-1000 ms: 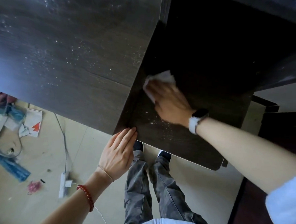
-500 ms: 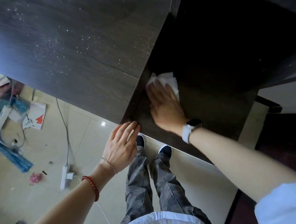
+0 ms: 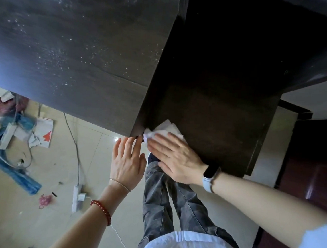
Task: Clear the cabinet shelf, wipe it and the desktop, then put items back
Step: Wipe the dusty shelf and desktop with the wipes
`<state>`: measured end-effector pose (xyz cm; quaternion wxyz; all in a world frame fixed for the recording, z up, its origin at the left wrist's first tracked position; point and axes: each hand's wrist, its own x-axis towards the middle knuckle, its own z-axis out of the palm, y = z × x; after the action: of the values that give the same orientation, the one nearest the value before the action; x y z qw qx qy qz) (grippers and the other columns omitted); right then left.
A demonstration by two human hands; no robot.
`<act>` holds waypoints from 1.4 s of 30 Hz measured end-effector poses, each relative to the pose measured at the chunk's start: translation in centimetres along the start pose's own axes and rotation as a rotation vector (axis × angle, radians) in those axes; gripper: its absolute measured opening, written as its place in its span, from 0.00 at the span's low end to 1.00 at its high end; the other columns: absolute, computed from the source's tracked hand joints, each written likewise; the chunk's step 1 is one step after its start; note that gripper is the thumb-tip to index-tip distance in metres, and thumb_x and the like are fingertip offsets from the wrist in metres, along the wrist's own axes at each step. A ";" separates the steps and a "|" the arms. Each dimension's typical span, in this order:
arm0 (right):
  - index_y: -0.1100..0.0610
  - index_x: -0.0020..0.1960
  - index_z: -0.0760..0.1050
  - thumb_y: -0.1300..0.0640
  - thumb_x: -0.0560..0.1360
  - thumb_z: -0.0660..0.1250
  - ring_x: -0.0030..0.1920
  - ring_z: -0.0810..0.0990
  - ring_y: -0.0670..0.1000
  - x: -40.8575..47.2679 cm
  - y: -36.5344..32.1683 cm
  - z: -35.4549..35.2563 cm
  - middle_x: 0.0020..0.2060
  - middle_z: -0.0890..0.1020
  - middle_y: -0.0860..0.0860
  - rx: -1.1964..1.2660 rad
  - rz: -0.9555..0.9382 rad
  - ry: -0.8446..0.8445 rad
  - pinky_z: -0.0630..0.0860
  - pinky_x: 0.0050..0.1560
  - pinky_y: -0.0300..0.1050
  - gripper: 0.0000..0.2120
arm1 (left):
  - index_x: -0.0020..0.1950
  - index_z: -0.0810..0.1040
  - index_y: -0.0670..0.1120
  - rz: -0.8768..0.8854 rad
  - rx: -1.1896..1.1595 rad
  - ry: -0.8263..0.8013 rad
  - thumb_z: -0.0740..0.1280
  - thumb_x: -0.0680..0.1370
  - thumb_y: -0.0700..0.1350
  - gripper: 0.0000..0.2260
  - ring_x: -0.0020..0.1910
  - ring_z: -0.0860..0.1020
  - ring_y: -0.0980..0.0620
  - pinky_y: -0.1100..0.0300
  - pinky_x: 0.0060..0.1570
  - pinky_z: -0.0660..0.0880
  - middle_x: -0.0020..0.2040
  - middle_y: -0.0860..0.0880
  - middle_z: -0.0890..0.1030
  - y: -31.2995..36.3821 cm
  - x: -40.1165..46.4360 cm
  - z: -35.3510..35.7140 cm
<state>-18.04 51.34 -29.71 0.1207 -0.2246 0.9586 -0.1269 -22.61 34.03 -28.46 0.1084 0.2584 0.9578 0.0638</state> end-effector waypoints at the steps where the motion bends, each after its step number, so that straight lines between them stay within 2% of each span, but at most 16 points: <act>1: 0.57 0.74 0.55 0.50 0.77 0.49 0.74 0.55 0.52 -1.3 1.0 -0.2 0.73 0.59 0.52 -0.027 -0.068 -0.030 0.51 0.71 0.53 0.26 | 0.63 0.70 0.38 -0.007 0.008 -0.012 0.54 0.75 0.46 0.20 0.58 0.67 0.41 0.43 0.62 0.65 0.55 0.37 0.77 0.1 0.0 -0.1; 3: 0.57 0.73 0.55 0.50 0.76 0.48 0.73 0.58 0.52 -2.5 5.2 -0.9 0.73 0.60 0.53 -0.097 -0.004 0.009 0.50 0.71 0.52 0.27 | 0.64 0.70 0.38 -0.023 0.031 -0.032 0.54 0.75 0.47 0.21 0.59 0.66 0.41 0.41 0.62 0.67 0.56 0.37 0.77 0.4 0.1 -0.2; 6: 0.59 0.73 0.57 0.51 0.76 0.46 0.73 0.58 0.57 -2.1 12.0 -2.9 0.72 0.63 0.57 -0.020 0.524 0.156 0.46 0.70 0.51 0.27 | 0.64 0.70 0.38 -0.045 0.039 -0.020 0.53 0.75 0.48 0.22 0.59 0.65 0.41 0.40 0.61 0.67 0.57 0.36 0.77 0.8 0.1 0.0; 8: 0.61 0.73 0.58 0.51 0.76 0.46 0.73 0.57 0.58 -0.6 11.5 -3.2 0.72 0.63 0.58 0.016 0.744 0.263 0.46 0.70 0.52 0.27 | 0.64 0.70 0.38 -0.056 0.030 -0.007 0.53 0.75 0.47 0.21 0.59 0.66 0.41 0.40 0.60 0.68 0.57 0.36 0.77 0.9 0.0 0.1; 10: 0.61 0.71 0.61 0.53 0.75 0.49 0.72 0.58 0.58 0.4 6.8 -1.6 0.70 0.66 0.58 0.011 0.582 0.246 0.49 0.69 0.55 0.26 | 0.64 0.70 0.38 -0.070 0.010 0.000 0.53 0.75 0.46 0.21 0.59 0.66 0.41 0.41 0.61 0.68 0.57 0.36 0.76 1.0 -0.1 0.1; 12: 0.58 0.72 0.60 0.52 0.77 0.51 0.73 0.56 0.54 -0.9 1.6 0.1 0.72 0.64 0.55 0.015 0.234 0.138 0.50 0.71 0.54 0.25 | 0.63 0.69 0.38 -0.097 -0.026 0.008 0.53 0.75 0.45 0.20 0.59 0.66 0.41 0.42 0.62 0.66 0.57 0.36 0.76 0.7 -0.2 0.1; 15: 0.55 0.74 0.54 0.50 0.78 0.49 0.74 0.53 0.51 -4.8 2.2 0.7 0.73 0.59 0.51 -0.042 0.009 0.024 0.48 0.72 0.52 0.26 | 0.65 0.68 0.39 -0.122 -0.022 -0.024 0.52 0.75 0.47 0.21 0.61 0.69 0.37 0.39 0.63 0.65 0.60 0.36 0.75 0.2 -0.5 -0.2; 17: 0.54 0.73 0.56 0.53 0.76 0.51 0.73 0.54 0.51 -6.8 5.3 0.1 0.73 0.62 0.53 0.009 0.111 0.035 0.47 0.72 0.51 0.26 | 0.66 0.67 0.40 -0.109 -0.017 -0.048 0.51 0.76 0.47 0.22 0.62 0.69 0.36 0.39 0.64 0.63 0.62 0.36 0.74 -0.2 -0.8 -0.3; 20: 0.54 0.69 0.62 0.55 0.74 0.50 0.73 0.55 0.56 -8.0 9.7 -1.8 0.72 0.62 0.59 0.118 0.527 0.150 0.51 0.72 0.55 0.24 | 0.66 0.67 0.40 -0.094 -0.022 -0.059 0.52 0.75 0.47 0.22 0.64 0.66 0.38 0.39 0.65 0.62 0.63 0.37 0.73 -0.3 -1.1 -0.1; 23: 0.57 0.65 0.67 0.58 0.72 0.53 0.74 0.55 0.56 -4.3 9.9 -3.0 0.73 0.60 0.58 0.199 0.841 0.297 0.47 0.73 0.51 0.22 | 0.66 0.67 0.40 -0.109 -0.055 -0.049 0.52 0.75 0.46 0.21 0.65 0.66 0.38 0.41 0.65 0.62 0.64 0.37 0.72 0.0 -1.4 -0.2; 25: 0.58 0.67 0.67 0.61 0.70 0.55 0.73 0.58 0.56 -0.8 7.3 -2.8 0.72 0.64 0.57 0.261 0.807 0.348 0.44 0.72 0.47 0.25 | 0.65 0.67 0.40 -0.097 -0.083 -0.015 0.52 0.75 0.45 0.20 0.65 0.65 0.40 0.42 0.65 0.62 0.64 0.37 0.73 0.1 -1.6 -0.3; 28: 0.54 0.73 0.60 0.57 0.74 0.53 0.74 0.57 0.54 1.5 1.3 -0.8 0.73 0.62 0.53 0.178 0.438 0.226 0.46 0.73 0.52 0.27 | 0.64 0.68 0.41 -0.082 -0.131 0.039 0.54 0.74 0.43 0.18 0.63 0.66 0.42 0.44 0.63 0.63 0.62 0.37 0.74 0.2 -1.6 -1.0; 31: 0.54 0.74 0.57 0.55 0.75 0.54 0.74 0.56 0.53 -1.6 -0.4 0.7 0.73 0.61 0.52 0.091 0.309 0.122 0.50 0.72 0.53 0.27 | 0.62 0.71 0.39 -0.057 -0.161 0.011 0.54 0.75 0.43 0.18 0.61 0.69 0.41 0.43 0.58 0.70 0.60 0.37 0.75 1.1 -1.6 -1.5; 36: 0.52 0.75 0.52 0.53 0.76 0.50 0.74 0.52 0.52 -10.3 3.8 0.6 0.74 0.57 0.52 0.097 0.512 0.082 0.47 0.73 0.53 0.27 | 0.59 0.75 0.37 0.087 -0.213 -0.107 0.54 0.75 0.43 0.18 0.56 0.76 0.37 0.43 0.53 0.76 0.57 0.37 0.78 5.2 0.4 -1.7; 39: 0.55 0.75 0.50 0.52 0.77 0.47 0.74 0.49 0.53 -12.7 8.2 -0.5 0.74 0.54 0.54 0.076 0.690 0.100 0.43 0.73 0.52 0.27 | 0.61 0.73 0.38 0.169 -0.247 -0.086 0.56 0.73 0.43 0.19 0.61 0.70 0.42 0.47 0.58 0.72 0.61 0.38 0.76 8.2 3.1 -1.3; 42: 0.56 0.75 0.44 0.50 0.77 0.42 0.73 0.40 0.49 -10.8 11.7 -2.0 0.74 0.45 0.52 0.140 0.945 0.152 0.37 0.73 0.49 0.27 | 0.64 0.69 0.39 0.279 -0.189 -0.066 0.56 0.72 0.45 0.22 0.68 0.62 0.43 0.46 0.67 0.63 0.65 0.37 0.72 11.3 5.8 -0.8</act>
<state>-13.88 66.84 -29.39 0.1097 0.2541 0.9509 -0.1384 -22.21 46.66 -26.72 0.1539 0.3796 0.8982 0.1595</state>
